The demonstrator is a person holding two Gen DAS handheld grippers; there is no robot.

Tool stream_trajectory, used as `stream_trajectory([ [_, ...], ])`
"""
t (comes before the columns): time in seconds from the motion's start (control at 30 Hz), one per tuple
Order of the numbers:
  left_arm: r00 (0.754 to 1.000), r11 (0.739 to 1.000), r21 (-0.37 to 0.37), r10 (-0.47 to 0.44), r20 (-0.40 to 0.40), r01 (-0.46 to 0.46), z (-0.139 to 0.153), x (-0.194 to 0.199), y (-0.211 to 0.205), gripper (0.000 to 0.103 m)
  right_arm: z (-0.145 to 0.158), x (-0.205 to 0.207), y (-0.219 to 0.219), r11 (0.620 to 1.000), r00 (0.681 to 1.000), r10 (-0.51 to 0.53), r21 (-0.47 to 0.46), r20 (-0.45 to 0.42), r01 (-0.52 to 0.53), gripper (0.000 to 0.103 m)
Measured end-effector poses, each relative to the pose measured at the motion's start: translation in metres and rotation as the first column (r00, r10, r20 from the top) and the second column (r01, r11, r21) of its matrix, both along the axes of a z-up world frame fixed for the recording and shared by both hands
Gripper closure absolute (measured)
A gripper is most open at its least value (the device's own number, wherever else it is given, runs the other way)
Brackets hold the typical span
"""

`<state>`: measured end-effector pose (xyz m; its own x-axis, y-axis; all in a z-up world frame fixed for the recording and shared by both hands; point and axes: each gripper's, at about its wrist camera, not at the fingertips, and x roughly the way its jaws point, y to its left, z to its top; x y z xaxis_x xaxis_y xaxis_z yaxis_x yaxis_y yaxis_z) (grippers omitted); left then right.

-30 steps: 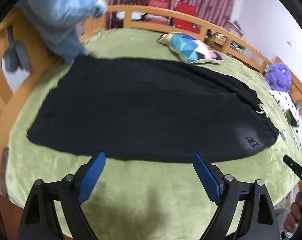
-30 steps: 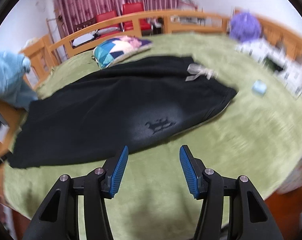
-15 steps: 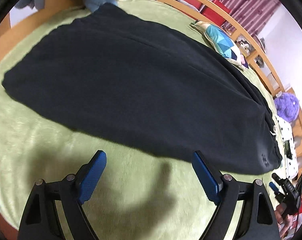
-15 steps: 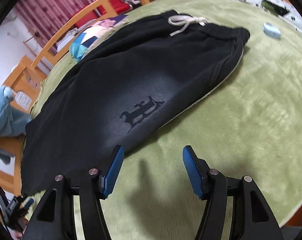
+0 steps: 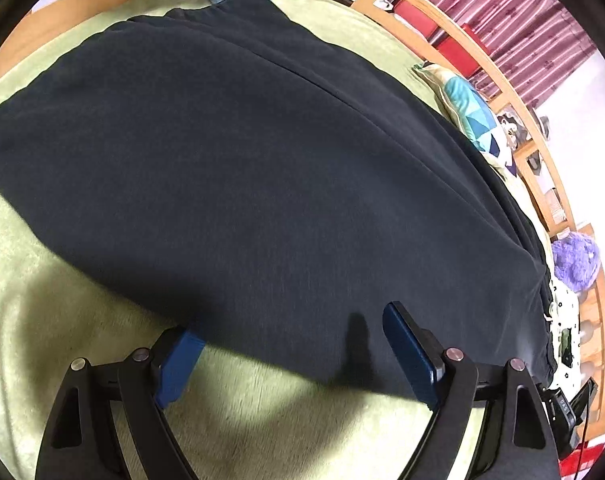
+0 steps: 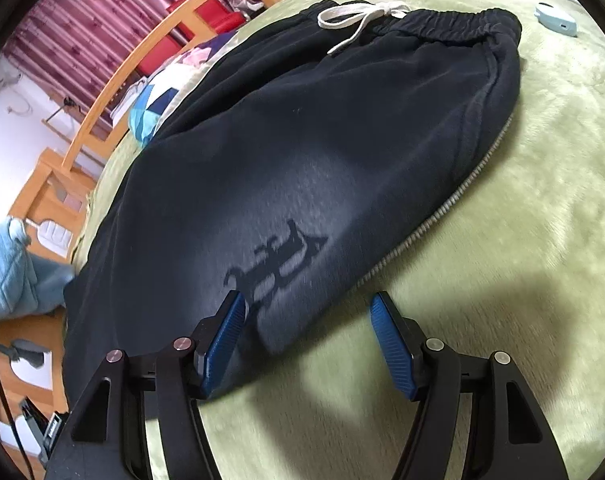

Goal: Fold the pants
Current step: 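Grasp the waistband edge with the right tool while the left tool grasps the leg hem, then lift and fold the pants lengthwise with both tools, then open both tools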

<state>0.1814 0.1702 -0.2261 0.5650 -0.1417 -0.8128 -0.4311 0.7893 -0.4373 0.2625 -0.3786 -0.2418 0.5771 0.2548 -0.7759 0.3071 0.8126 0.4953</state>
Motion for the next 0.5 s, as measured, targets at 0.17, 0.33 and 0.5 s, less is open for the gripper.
stream_trajectory([
  [0.17, 0.999, 0.999, 0.042, 0.013, -0.048, -0.011, 0.009, 0.011, 0.006, 0.076, 0.004, 0.016, 0.001, 1.0, 1.0, -0.006, -0.026, -0.019, 0.005, 0.08],
  [0.33, 1.0, 0.999, 0.036, 0.015, -0.003, -0.015, 0.029, 0.013, 0.017, 0.087, 0.033, 0.019, 0.004, 0.998, 0.997, 0.032, -0.057, 0.077, -0.027, 0.089],
  [0.5, 0.995, 0.99, 0.133, -0.049, 0.088, 0.037, 0.073, 0.035, 0.007, 0.087, 0.07, 0.038, 0.015, 0.992, 0.986, 0.072, -0.11, 0.15, -0.056, 0.09],
])
